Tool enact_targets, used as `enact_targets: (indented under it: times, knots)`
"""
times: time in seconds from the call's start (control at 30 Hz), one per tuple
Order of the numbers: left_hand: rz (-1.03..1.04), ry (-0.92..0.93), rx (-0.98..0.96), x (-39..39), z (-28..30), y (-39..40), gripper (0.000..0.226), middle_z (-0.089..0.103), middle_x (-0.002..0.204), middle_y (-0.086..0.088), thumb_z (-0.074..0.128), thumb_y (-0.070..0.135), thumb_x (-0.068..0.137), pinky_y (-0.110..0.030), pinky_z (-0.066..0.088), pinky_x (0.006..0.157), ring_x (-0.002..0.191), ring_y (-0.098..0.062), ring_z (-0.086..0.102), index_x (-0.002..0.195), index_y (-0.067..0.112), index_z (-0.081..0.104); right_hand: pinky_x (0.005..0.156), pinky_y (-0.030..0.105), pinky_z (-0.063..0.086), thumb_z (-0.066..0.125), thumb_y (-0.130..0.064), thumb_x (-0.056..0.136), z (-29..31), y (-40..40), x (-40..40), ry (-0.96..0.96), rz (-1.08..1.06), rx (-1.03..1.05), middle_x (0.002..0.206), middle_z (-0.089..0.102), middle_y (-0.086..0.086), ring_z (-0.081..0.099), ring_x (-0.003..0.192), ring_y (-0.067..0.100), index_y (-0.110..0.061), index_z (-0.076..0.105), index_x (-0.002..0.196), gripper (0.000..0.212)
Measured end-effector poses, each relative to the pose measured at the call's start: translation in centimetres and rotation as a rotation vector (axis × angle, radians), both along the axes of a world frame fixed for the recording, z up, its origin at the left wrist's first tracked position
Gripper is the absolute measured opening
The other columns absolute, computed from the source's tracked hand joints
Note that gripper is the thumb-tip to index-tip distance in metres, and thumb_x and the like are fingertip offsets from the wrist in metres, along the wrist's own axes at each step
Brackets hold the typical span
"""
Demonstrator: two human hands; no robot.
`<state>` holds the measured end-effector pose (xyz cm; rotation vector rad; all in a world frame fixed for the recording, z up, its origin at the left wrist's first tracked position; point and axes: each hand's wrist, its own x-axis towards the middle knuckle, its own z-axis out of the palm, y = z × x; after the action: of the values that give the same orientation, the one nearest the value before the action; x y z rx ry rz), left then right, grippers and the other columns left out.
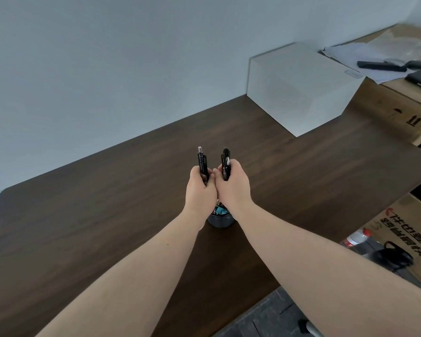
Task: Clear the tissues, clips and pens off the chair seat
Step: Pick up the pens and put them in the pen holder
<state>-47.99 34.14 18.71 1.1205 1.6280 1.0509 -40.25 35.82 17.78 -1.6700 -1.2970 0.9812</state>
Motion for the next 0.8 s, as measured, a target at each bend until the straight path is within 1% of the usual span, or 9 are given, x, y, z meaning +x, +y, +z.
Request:
enact_targets:
  times: [0.1, 0.2, 0.3, 0.4, 0.5, 0.57, 0.63, 0.7, 0.8]
  knots:
    - [-0.036, 0.071, -0.012, -0.1, 0.2, -0.1, 0.022, 0.058, 0.105, 0.0, 0.048, 0.013, 0.094, -0.03, 0.051, 0.079, 0.096, -0.017, 0.056, 0.116, 0.017, 0.046, 0.075, 0.024, 0.043, 0.056, -0.013, 0.092, 0.5, -0.1, 0.5, -0.067, 0.025, -0.005, 0.095, 0.06, -0.002, 0.059, 0.088, 0.014, -0.011, 0.052, 0.115, 0.023]
    - [-0.085, 0.103, -0.028, -0.3, 0.6, -0.4, 0.04, 0.056, 0.122, -0.002, 0.052, 0.009, 0.092, -0.04, 0.05, 0.097, 0.111, -0.02, 0.055, 0.128, 0.022, 0.041, 0.085, 0.028, 0.048, 0.059, -0.011, 0.09, 0.5, -0.3, 0.9, -0.18, 0.071, 0.011, 0.116, 0.062, 0.004, 0.06, 0.107, 0.02, -0.014, 0.05, 0.125, 0.036]
    - [-0.127, 0.142, -0.014, -0.6, 1.2, -0.3, 0.053, 0.053, 0.131, 0.0, 0.055, 0.007, 0.089, -0.038, 0.045, 0.104, 0.12, -0.018, 0.051, 0.135, 0.026, 0.038, 0.096, 0.034, 0.048, 0.06, -0.011, 0.088, 0.6, -0.3, 1.4, -0.244, 0.107, 0.062, 0.129, 0.057, 0.002, 0.054, 0.119, 0.019, -0.018, 0.046, 0.132, 0.047]
    - [-0.175, 0.246, 0.037, -1.2, 1.8, -0.2, 0.06, 0.043, 0.145, 0.005, 0.058, 0.008, 0.087, -0.035, 0.035, 0.112, 0.134, -0.014, 0.039, 0.14, 0.026, 0.036, 0.102, 0.034, 0.041, 0.061, -0.016, 0.088, 1.2, -0.5, 2.0, -0.33, 0.162, 0.121, 0.142, 0.049, -0.001, 0.045, 0.13, 0.018, -0.021, 0.04, 0.141, 0.056]
    - [-0.224, 0.324, 0.058, -1.7, 2.6, -0.6, 0.063, 0.037, 0.15, 0.007, 0.06, 0.01, 0.087, -0.032, 0.027, 0.116, 0.14, -0.013, 0.031, 0.143, 0.026, 0.034, 0.11, 0.037, 0.034, 0.061, -0.024, 0.09, 1.5, -0.9, 2.6, -0.404, 0.227, 0.127, 0.151, 0.039, -0.002, 0.034, 0.14, 0.018, -0.023, 0.034, 0.145, 0.062]
    - [-0.253, 0.347, 0.062, -1.7, 3.3, -1.1, 0.064, 0.035, 0.152, 0.008, 0.06, 0.012, 0.088, -0.031, 0.026, 0.116, 0.141, -0.012, 0.029, 0.144, 0.027, 0.032, 0.116, 0.042, 0.028, 0.06, -0.03, 0.09, 1.8, -1.3, 3.1, -0.439, 0.251, 0.104, 0.155, 0.032, 0.001, 0.025, 0.145, 0.018, -0.026, 0.028, 0.148, 0.066]
    - [-0.281, 0.352, 0.073, -1.7, 4.0, -1.6, 0.064, 0.033, 0.152, 0.007, 0.06, 0.014, 0.088, -0.031, 0.025, 0.115, 0.141, -0.013, 0.028, 0.144, 0.027, 0.031, 0.117, 0.048, 0.024, 0.058, -0.036, 0.09, 2.3, -2.0, 3.6, -0.474, 0.259, 0.076, 0.158, 0.026, 0.003, 0.018, 0.147, 0.019, -0.029, 0.023, 0.149, 0.069]
    - [-0.314, 0.387, 0.086, -1.5, 4.5, -2.1, 0.061, 0.031, 0.154, 0.005, 0.058, 0.019, 0.09, -0.034, 0.023, 0.118, 0.143, -0.014, 0.025, 0.145, 0.027, 0.031, 0.116, 0.053, 0.023, 0.055, -0.042, 0.091, 3.0, -3.0, 4.1, -0.503, 0.257, 0.037, 0.16, 0.021, 0.004, 0.014, 0.148, 0.024, -0.034, 0.018, 0.15, 0.071]
    - [-0.372, 0.497, 0.064, -0.8, 5.0, -3.3, 0.058, 0.023, 0.158, 0.002, 0.051, 0.036, 0.093, -0.042, 0.02, 0.119, 0.147, -0.018, 0.016, 0.146, 0.028, 0.028, 0.114, 0.062, 0.021, 0.051, -0.054, 0.089, 3.9, -5.2, 5.3, -0.555, 0.242, -0.056, 0.162, 0.013, 0.003, 0.008, 0.149, 0.031, -0.042, 0.01, 0.149, 0.073]
